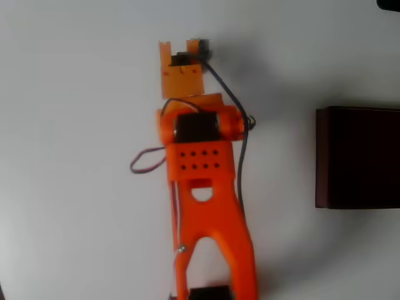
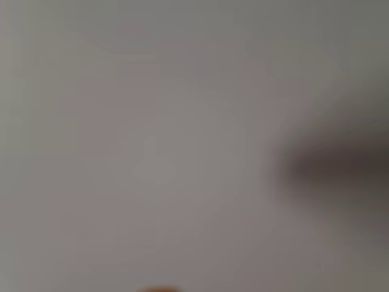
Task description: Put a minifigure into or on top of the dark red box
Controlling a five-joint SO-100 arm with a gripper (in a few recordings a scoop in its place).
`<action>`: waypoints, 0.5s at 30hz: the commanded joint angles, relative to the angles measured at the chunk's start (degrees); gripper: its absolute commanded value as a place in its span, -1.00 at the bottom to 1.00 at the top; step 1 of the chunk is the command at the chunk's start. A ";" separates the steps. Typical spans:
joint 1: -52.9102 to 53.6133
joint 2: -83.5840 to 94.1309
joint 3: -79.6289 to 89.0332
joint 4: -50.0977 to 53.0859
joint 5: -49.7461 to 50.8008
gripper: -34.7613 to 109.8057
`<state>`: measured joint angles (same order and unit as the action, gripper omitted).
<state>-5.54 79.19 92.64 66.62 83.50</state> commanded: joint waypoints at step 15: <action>-0.26 -23.91 -38.85 15.03 0.09 -0.21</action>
<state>-5.54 57.48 61.96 78.22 83.50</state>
